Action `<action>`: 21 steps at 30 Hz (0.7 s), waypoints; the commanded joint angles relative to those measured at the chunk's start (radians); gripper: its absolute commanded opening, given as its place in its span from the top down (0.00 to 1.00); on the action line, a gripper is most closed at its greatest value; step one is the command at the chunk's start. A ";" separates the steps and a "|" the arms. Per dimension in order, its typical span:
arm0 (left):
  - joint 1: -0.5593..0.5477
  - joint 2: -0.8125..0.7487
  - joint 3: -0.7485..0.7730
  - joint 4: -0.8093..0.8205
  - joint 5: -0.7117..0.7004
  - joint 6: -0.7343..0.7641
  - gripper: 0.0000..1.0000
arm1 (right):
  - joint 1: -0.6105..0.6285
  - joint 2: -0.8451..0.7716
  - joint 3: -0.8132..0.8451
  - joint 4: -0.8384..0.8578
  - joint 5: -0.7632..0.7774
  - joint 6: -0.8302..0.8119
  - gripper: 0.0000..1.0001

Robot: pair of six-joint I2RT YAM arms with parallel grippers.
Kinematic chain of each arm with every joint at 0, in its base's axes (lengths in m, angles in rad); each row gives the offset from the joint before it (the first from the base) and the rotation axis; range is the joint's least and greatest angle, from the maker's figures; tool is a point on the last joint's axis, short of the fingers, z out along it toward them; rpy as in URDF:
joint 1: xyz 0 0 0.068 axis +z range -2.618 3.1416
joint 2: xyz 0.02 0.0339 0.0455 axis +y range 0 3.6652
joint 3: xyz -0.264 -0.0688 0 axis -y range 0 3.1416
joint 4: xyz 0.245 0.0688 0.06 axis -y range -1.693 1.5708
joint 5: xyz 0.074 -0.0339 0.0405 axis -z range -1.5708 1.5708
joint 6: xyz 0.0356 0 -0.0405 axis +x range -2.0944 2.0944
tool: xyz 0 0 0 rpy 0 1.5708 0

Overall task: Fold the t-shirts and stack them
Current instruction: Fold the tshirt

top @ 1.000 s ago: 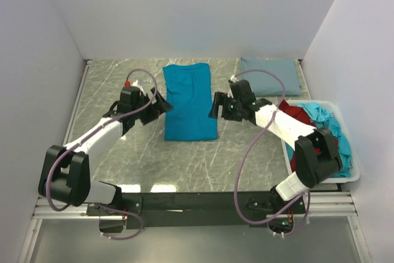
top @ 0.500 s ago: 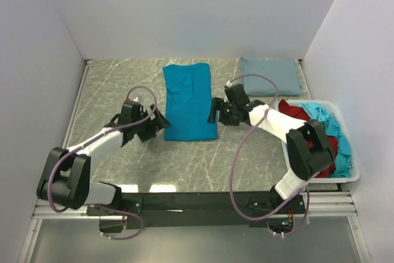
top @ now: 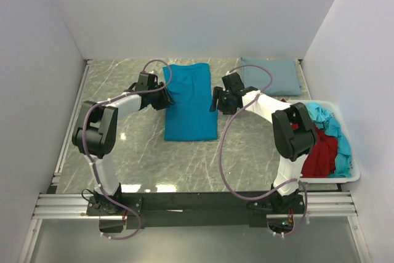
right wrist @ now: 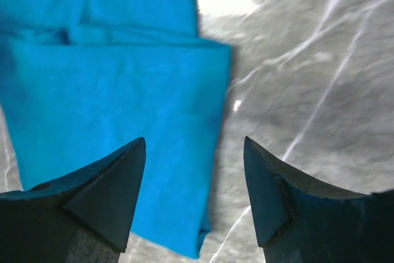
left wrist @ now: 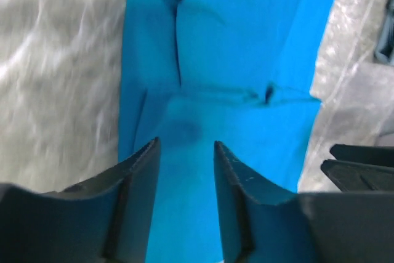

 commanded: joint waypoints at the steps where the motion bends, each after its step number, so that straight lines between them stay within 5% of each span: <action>1: 0.002 0.052 0.102 -0.042 -0.005 0.071 0.59 | -0.032 0.032 0.064 -0.024 -0.005 -0.009 0.30; 12: -0.001 0.170 0.241 -0.134 -0.079 0.132 0.63 | -0.060 0.108 0.134 -0.036 -0.051 -0.020 0.34; 21: -0.032 0.190 0.254 -0.188 -0.149 0.160 0.77 | -0.060 0.161 0.177 -0.045 -0.051 -0.020 0.35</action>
